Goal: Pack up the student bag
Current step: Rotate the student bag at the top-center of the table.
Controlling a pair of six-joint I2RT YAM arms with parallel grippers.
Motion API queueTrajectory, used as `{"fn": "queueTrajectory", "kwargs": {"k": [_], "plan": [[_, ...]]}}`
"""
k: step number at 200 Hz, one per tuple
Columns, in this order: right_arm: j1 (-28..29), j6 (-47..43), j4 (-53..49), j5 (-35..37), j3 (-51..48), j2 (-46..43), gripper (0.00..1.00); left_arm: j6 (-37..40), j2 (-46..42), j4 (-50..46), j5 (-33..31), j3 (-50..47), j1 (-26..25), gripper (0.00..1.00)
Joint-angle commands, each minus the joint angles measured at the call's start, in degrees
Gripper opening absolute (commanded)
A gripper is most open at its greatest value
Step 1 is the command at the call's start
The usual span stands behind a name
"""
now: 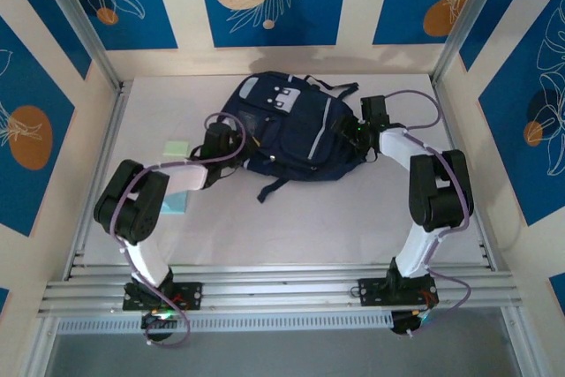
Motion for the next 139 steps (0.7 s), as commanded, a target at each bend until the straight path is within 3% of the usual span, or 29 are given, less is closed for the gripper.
{"fn": "queueTrajectory", "kwargs": {"k": [1, 35, 61, 95, 139], "plan": [[2.07, -2.16, -5.41, -1.59, 1.25, -4.88, 0.69, -0.57, -2.42, 3.02, 0.07, -2.15, -3.65, 0.0], [8.78, -1.83, -11.27, 2.78, -4.22, -16.46, 0.69, -3.02, -2.17, 7.77, -4.87, -3.95, -3.8, 0.0], [15.39, 0.82, -13.29, 1.88, -6.18, -21.71, 0.67, -4.87, -1.73, 10.71, -6.49, -4.73, -3.86, 0.0], [23.9, 4.29, -15.95, 4.93, -5.13, -22.34, 0.66, -5.82, -1.81, 12.57, -7.81, -5.52, -4.37, 0.0], [31.18, 9.53, -4.39, 4.9, -6.99, -16.2, 0.58, -6.37, -3.01, 13.73, -8.13, -6.44, -4.58, 0.0]]}}
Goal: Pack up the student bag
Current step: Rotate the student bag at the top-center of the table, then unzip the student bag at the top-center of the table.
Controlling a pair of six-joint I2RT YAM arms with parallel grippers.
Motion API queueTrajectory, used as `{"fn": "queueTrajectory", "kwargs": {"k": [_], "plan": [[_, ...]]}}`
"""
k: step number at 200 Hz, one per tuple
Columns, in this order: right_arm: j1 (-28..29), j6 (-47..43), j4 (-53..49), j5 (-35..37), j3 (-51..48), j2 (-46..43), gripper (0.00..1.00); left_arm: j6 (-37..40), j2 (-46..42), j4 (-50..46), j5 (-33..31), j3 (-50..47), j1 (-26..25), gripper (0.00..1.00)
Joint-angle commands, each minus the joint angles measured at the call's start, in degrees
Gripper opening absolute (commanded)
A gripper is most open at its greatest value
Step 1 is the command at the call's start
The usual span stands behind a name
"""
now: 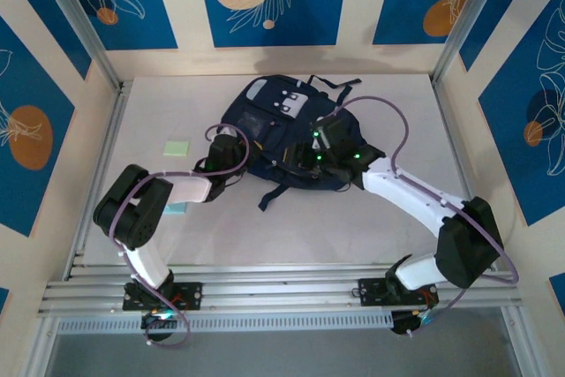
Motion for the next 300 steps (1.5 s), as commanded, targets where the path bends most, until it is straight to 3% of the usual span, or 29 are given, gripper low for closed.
{"fn": "queueTrajectory", "kwargs": {"k": [1, 40, 152, 176, 185, 251, 267, 300], "plan": [[2.59, 4.45, 6.11, 1.62, -0.97, 4.47, 0.58, -0.23, -1.97, 3.74, -0.13, -0.76, -1.15, 0.0], [4.39, 9.56, 12.44, 5.4, 2.52, 13.99, 0.52, -0.67, -2.87, 4.62, -0.49, -2.01, -1.42, 0.0], [6.71, 15.16, 9.9, 20.28, 14.97, 30.91, 0.47, -2.68, -3.11, 8.09, -1.23, -3.44, -3.07, 0.0], [7.04, 15.58, 4.3, 25.13, 18.62, 34.53, 0.4, -2.36, -3.97, 7.97, -1.44, -3.4, -3.32, 0.0], [7.09, 15.71, 1.7, 25.89, 20.3, 35.81, 0.31, -2.06, -4.39, 7.58, -1.62, -3.41, -3.35, 0.0], [5.97, 13.22, 3.69, 22.69, 14.98, 31.76, 0.09, 0.02, -4.75, 5.56, -3.2, -3.12, -2.92, 0.0], [4.73, 11.03, 5.83, 18.91, 12.72, 29.81, 0.0, 0.95, -4.61, 5.05, -3.23, -2.88, -2.27, 0.0], [2.25, 2.38, 4.03, 7.09, 10.11, 25.74, 0.0, 4.55, -4.1, 2.26, -3.64, -1.46, 0.24, 0.0]]}}
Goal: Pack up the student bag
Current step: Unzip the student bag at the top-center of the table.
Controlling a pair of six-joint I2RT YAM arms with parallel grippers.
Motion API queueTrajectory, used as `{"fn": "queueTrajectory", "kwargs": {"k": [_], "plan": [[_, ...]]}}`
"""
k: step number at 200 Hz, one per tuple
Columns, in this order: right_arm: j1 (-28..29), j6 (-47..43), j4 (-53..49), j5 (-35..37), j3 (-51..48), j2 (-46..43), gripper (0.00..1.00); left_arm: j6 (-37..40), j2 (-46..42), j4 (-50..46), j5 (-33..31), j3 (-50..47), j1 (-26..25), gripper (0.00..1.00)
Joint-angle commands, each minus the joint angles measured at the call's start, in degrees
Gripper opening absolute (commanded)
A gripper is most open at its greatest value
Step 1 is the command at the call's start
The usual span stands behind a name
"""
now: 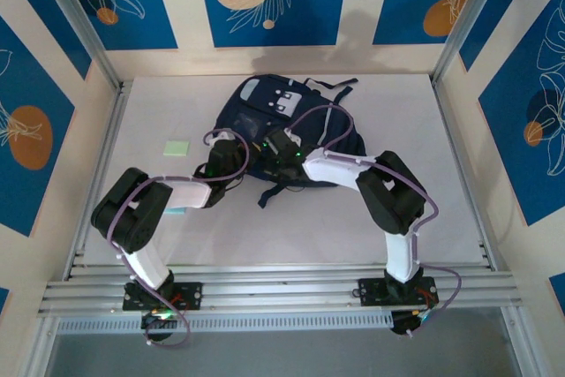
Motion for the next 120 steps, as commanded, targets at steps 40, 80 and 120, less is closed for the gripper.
{"fn": "queueTrajectory", "kwargs": {"k": [40, 80, 120], "plan": [[-4.74, -14.01, -15.24, -16.24, -4.53, -6.93, 0.0, 6.3, 0.85, -1.32, 0.74, 4.45, 4.05, 0.0], [-8.19, -18.84, -25.34, -19.87, -7.91, -11.73, 0.0, 7.18, 1.85, -1.64, 0.71, 6.15, 5.92, 0.0], [-15.08, -30.33, -40.91, -14.17, -2.32, -12.93, 0.0, 11.09, 2.4, -4.88, 1.61, 9.01, 8.55, 0.0]]}}
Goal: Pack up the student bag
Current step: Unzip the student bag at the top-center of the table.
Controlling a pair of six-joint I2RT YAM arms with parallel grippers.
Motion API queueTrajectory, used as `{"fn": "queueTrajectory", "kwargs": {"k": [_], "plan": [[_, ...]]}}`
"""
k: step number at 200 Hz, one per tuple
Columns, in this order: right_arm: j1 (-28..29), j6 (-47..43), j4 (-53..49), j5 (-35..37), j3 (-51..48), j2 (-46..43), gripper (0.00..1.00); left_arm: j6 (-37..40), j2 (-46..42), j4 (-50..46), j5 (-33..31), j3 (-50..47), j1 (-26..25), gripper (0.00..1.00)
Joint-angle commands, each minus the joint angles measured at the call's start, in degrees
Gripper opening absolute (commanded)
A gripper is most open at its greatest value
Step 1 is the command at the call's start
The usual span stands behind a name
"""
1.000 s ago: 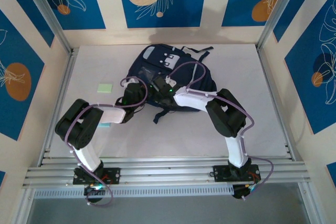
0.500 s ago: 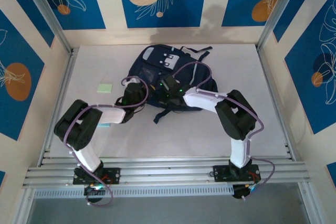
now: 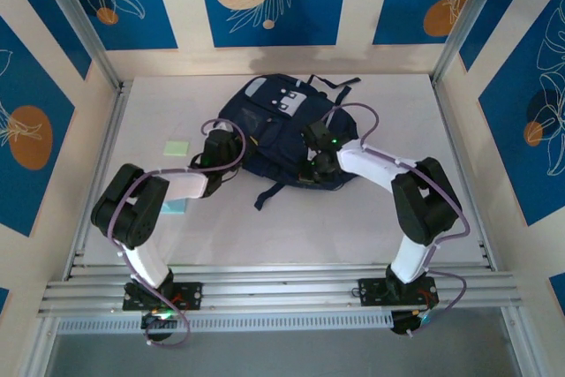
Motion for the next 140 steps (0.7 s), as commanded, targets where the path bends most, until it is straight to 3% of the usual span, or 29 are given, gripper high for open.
{"fn": "queueTrajectory", "kwargs": {"k": [1, 35, 69, 87, 105, 140], "plan": [[-3.47, -8.94, -19.33, 2.25, 2.9, -2.19, 0.0, 5.32, 1.13, 0.21, -3.8, 4.14, 3.8, 0.0], [-6.77, -12.39, -22.88, -1.41, 6.71, -0.97, 0.0, 9.33, 5.06, -2.71, -1.27, 10.62, 5.24, 0.0], [-5.45, -10.18, -15.28, -22.54, 7.11, 2.24, 0.0, 12.36, 11.45, -9.54, 3.38, 21.81, 6.43, 0.0], [-4.04, -6.09, -8.35, -27.13, 6.98, 3.08, 0.0, 11.78, 11.69, -13.06, 6.6, 24.4, 6.66, 0.39], [-3.17, -1.97, -2.67, -29.54, 8.39, 4.32, 0.0, 11.53, 9.15, -18.52, 9.83, 24.44, 6.49, 0.69], [-2.0, 3.5, 4.26, -31.46, 13.15, 7.86, 0.0, 6.18, 0.2, -16.29, 11.48, 12.99, 4.34, 0.73]]}}
